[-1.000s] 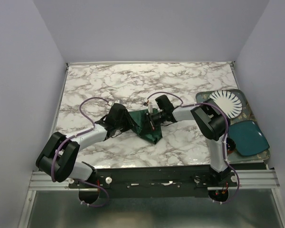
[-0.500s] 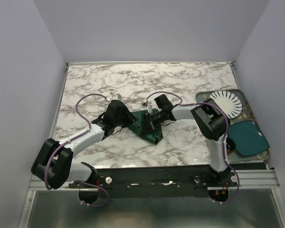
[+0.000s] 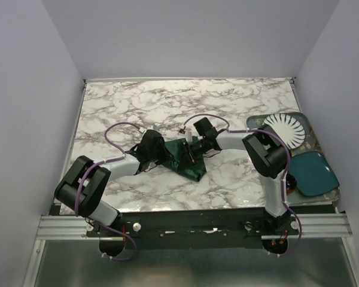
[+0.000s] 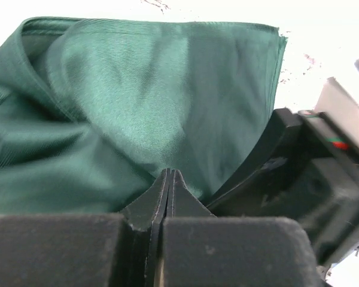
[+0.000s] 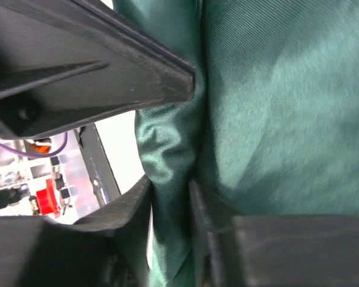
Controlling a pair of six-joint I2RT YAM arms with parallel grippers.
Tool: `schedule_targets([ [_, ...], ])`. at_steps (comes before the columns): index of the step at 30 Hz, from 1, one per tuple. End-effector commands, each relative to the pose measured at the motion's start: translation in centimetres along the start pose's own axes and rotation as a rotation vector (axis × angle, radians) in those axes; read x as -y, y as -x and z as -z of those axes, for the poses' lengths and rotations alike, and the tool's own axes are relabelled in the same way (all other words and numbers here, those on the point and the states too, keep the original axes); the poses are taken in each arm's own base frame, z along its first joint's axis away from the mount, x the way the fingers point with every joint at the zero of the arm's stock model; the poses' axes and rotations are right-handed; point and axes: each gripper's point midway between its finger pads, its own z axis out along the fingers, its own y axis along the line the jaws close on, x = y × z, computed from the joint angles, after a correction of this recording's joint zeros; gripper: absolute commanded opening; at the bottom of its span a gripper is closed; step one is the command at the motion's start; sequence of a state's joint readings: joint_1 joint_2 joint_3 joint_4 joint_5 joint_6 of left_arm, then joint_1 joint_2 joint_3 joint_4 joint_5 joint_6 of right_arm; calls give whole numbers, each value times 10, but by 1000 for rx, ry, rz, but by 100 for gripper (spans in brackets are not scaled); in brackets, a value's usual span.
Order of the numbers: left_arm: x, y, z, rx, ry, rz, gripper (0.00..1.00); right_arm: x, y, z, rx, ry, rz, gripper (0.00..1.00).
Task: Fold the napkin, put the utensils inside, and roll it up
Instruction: Roll the napkin with the utensil
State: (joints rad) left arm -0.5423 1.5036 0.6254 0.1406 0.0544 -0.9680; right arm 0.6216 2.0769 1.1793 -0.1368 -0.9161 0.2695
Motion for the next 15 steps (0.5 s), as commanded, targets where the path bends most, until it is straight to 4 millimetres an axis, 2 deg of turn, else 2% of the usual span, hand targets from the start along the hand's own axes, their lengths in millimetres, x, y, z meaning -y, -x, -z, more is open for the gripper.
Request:
schedule_targets([
  [1,-26,-5,-6,23,55,-33,0,19,4,20,2,-231,33,50],
  [5,-35,-12,-11,15,62,-23,0,6,19,36,-5,-390,130,62],
  [6,-35,-11,-12,17,62,-25,0,-2,21,38,-17,-422,166,64],
  [8,-39,-14,-15,10,70,-26,0,-4,30,52,25,-539,226,66],
  [9,-38,-14,-16,14,64,-29,0,-8,30,52,29,-576,268,67],
  [10,-39,-14,-17,13,65,-28,0,1,31,61,44,-666,282,67],
  [11,-41,-15,-18,9,67,-25,0,-6,35,67,71,-685,311,68],
  [12,-39,-15,-19,10,63,-26,0,-13,39,64,96,-688,374,68],
  [13,-39,-15,-20,8,61,-25,0,-5,28,66,90,-730,397,68],
  [14,-41,-18,-21,-2,63,-24,0,-15,32,70,129,-733,444,68],
  [15,-42,-19,-21,-5,64,-24,0,-24,36,65,160,-726,536,68],
])
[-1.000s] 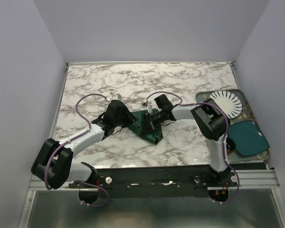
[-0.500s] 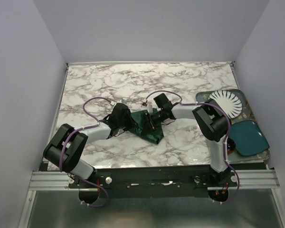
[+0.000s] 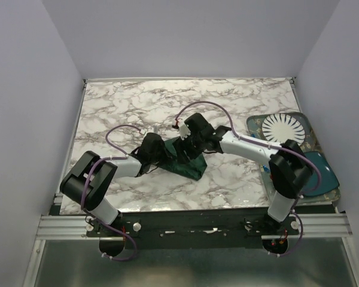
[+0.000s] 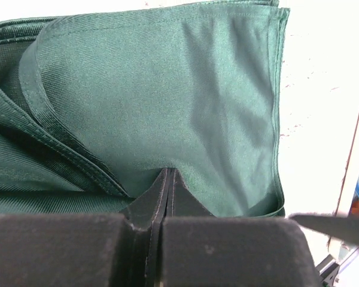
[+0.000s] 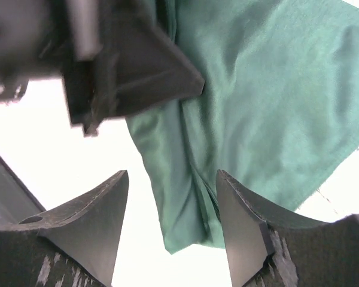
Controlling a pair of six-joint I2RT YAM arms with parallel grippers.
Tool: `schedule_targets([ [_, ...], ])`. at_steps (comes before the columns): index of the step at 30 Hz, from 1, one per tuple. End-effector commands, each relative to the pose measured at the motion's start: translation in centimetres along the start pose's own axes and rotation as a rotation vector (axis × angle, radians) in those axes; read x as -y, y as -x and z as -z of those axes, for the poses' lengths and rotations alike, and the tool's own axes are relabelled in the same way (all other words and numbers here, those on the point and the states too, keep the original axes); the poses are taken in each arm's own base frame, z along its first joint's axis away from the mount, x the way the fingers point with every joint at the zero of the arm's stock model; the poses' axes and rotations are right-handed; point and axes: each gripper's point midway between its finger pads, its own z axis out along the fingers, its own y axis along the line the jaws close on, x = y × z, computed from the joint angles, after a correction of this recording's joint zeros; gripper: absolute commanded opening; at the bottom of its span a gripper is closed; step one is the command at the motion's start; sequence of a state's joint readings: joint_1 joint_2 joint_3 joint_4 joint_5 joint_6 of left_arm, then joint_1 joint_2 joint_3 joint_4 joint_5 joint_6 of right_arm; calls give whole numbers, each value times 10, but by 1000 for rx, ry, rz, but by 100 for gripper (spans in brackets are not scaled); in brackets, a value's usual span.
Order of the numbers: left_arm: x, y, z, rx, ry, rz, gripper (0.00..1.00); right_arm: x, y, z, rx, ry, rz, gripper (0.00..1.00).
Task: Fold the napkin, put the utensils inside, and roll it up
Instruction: Roll the napkin with the utensil
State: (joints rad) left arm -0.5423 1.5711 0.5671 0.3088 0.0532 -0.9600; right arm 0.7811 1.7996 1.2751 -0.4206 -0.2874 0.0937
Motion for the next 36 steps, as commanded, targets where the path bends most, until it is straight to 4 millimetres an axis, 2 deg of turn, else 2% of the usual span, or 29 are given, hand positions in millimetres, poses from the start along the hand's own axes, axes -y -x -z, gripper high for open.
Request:
schedule_targets([
  [1,-34,-15,-5,-33,96,-14,0,14,0,15,120,-229,230,69],
  [2,-34,-16,-6,-37,97,-13,0,18,-19,11,106,-259,271,69],
  [3,-36,-17,-5,-41,100,-12,0,5,-8,13,170,-257,347,69],
  [4,-36,-17,-5,-40,98,-9,0,7,-7,14,193,-293,374,69],
  [5,-36,-17,-5,-40,98,-9,0,7,-18,10,186,-296,400,70],
  [6,-38,-18,-5,-44,101,-9,0,-1,-16,6,207,-283,445,70],
  [9,-39,-18,-4,-44,103,-7,0,-6,-16,-4,196,-281,496,70],
  [10,-40,-17,-4,-43,104,-5,0,-8,-23,-13,168,-285,512,70],
  [12,-40,-18,-5,-46,103,-6,0,-13,-20,-19,157,-283,527,70],
  [17,-40,-17,-5,-46,99,-2,0,-6,-26,-38,107,-317,505,67],
  [23,-38,-17,-3,-46,89,-5,0,0,-42,-55,57,-312,452,58],
  [28,-33,-10,1,-35,72,-16,0,2,-59,-61,23,-242,360,36],
  [30,-27,-5,7,-30,57,-26,2,-5,-65,-62,8,-169,324,28],
  [33,-12,13,15,-13,33,-52,10,-15,-71,-62,-11,-20,242,23],
  [34,-3,23,18,5,16,-60,21,-12,-67,-61,-8,13,210,22],
  [35,6,34,26,30,-1,-82,27,-23,-70,-61,-22,109,187,22],
  [36,2,39,31,27,27,-85,33,-26,-73,-59,-40,149,162,20],
])
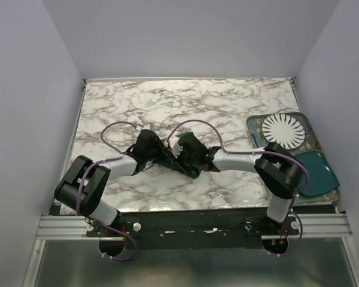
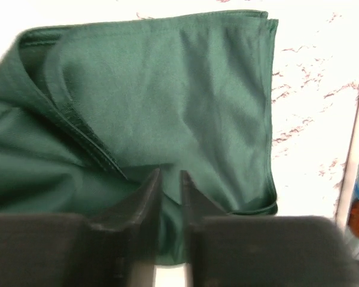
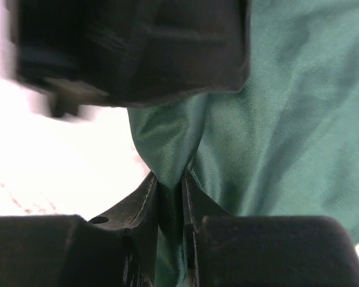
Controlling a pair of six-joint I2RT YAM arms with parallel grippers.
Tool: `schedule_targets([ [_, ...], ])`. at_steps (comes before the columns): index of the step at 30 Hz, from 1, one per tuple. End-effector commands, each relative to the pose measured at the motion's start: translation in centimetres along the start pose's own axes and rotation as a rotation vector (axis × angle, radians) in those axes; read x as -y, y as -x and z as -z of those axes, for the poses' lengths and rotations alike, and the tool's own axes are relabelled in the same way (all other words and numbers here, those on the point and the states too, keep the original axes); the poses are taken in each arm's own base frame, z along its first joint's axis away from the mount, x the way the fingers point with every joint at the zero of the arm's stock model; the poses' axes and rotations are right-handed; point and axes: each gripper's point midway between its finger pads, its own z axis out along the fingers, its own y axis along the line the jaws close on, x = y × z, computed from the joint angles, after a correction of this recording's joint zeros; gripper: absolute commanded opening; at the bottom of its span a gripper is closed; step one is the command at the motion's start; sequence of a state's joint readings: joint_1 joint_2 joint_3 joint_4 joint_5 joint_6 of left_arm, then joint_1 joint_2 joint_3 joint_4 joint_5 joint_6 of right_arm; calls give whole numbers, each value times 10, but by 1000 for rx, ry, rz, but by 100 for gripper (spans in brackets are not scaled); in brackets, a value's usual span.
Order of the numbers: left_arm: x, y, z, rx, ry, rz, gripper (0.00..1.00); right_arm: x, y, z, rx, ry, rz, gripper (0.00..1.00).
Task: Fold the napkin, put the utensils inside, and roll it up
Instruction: Roll the napkin with the utensil
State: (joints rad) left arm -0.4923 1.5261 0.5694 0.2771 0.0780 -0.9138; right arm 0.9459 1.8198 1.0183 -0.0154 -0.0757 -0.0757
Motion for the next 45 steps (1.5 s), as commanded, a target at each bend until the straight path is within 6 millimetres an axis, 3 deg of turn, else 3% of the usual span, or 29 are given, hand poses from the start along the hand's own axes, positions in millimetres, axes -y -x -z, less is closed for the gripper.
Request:
schedule_targets([
  [1,15,38,27,39,22,-82,41,-23,-27,1,-98,298,-201,20],
  [3,15,52,41,62,47,-121,44,-37,-28,5,-122,438,-284,17],
  [4,22,62,47,85,39,-135,45,-31,-25,7,-113,470,-325,17],
  [5,26,68,55,105,29,-145,44,-38,-15,12,-95,557,-350,17],
  [7,26,66,63,100,22,-157,43,-31,-18,10,-129,596,-446,16],
  [8,32,63,68,89,-12,-158,41,-33,-7,14,-115,656,-476,16],
  [9,33,59,69,78,-27,-155,39,-34,-18,9,-164,693,-542,17],
  [16,36,11,64,-25,-183,-75,19,-22,-13,9,-258,865,-819,17],
  [21,41,-5,52,-44,-199,-85,13,-15,-23,2,-290,850,-890,17],
  [30,22,-11,30,-33,-154,-77,7,-9,-23,-1,-285,822,-892,20],
  [45,-30,-25,9,-21,5,-76,0,1,-9,6,-260,737,-842,36],
])
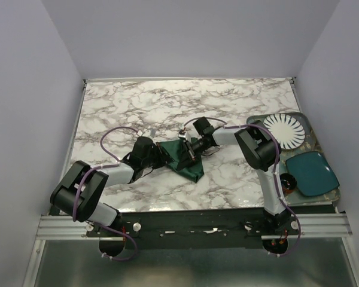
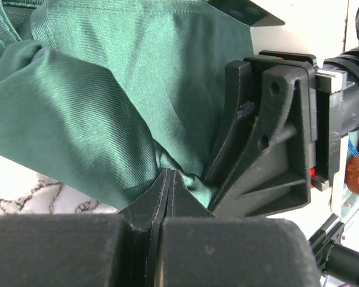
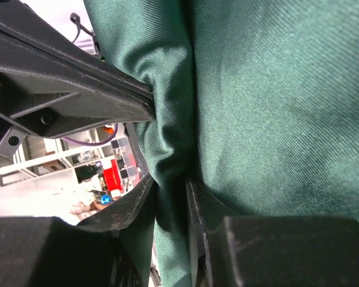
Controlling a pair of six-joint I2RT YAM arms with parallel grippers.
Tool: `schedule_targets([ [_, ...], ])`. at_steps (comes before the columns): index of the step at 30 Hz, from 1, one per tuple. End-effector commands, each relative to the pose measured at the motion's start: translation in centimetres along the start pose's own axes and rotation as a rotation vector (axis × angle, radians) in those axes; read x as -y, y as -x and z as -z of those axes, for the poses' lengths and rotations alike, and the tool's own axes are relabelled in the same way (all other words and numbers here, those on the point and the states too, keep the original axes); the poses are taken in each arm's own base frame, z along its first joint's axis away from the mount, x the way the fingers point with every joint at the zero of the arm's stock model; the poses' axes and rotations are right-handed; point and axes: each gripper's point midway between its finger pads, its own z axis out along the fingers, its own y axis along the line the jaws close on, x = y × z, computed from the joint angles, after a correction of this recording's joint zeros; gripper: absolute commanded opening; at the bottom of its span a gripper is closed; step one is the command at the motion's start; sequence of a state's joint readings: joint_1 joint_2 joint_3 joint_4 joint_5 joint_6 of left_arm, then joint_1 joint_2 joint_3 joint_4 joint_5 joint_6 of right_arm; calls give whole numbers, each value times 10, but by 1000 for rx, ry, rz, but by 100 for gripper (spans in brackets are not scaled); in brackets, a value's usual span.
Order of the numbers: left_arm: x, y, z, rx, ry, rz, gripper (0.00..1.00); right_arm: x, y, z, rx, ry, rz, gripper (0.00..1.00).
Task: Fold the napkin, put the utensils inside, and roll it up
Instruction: Roll the napkin with the utensil
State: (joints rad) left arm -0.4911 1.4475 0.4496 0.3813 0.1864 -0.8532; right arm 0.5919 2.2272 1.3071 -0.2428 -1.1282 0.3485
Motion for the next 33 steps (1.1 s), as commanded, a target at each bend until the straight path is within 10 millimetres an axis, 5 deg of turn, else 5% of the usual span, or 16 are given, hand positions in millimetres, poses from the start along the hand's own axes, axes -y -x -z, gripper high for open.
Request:
schedule_targets([
  [1,-37,-9,-6,8,136,-3,0,3,4,9,13,-111,1,37],
  [6,-53,-21,-9,-23,189,16,0,-6,19,26,45,-238,76,49],
  [15,-57,-25,-11,-48,200,18,0,-44,36,87,142,-594,313,67],
  [19,-52,-22,-13,-48,188,18,0,-49,39,73,220,-739,538,68],
  [20,-52,-23,-13,-52,190,21,0,-30,22,65,199,-785,554,68],
  [24,-48,-21,-14,-55,182,24,0,-18,29,64,305,-1060,741,68],
  [33,-50,-22,-14,-65,187,31,0,-11,22,36,299,-1122,903,67],
])
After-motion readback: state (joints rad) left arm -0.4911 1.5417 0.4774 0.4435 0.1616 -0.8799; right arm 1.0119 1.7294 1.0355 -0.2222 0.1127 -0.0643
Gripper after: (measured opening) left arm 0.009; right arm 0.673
